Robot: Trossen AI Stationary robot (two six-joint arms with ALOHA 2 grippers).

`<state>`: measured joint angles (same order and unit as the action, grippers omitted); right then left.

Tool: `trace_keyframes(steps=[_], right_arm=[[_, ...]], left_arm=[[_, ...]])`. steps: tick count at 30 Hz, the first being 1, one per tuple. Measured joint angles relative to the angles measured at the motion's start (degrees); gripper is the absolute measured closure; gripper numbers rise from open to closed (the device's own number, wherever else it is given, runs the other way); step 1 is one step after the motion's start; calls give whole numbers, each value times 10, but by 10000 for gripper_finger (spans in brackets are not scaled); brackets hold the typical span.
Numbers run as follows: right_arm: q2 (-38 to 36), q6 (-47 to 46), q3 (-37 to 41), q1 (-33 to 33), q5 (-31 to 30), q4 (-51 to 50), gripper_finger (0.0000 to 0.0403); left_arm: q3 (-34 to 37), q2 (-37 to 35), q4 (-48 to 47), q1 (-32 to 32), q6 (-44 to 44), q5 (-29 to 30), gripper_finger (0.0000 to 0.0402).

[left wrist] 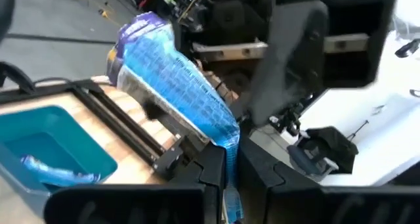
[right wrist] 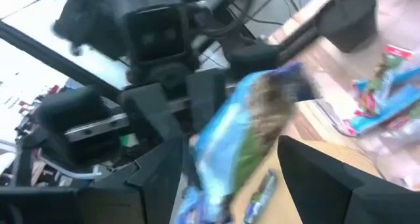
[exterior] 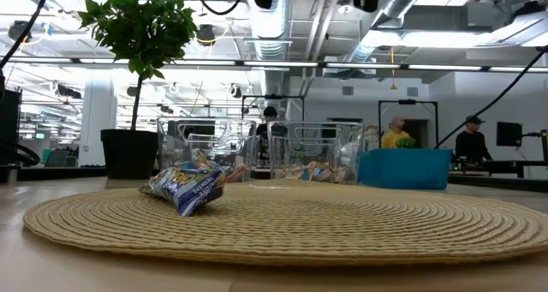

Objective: Pick and place Granola Bars by type
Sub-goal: Put the top blue granola bar into the blue bin

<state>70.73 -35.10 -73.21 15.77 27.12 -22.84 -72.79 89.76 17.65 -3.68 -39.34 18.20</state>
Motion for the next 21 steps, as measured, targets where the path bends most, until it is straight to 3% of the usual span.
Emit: trace_keyframes(steps=[10,21], right_arm=[[18,-9,0,-7,7,26,176],[17,-5,0,-4,2,26,340]], left_arm=[[0,1,-1,0,7,-4,384],[0,1,-5,1,7,-3,380]])
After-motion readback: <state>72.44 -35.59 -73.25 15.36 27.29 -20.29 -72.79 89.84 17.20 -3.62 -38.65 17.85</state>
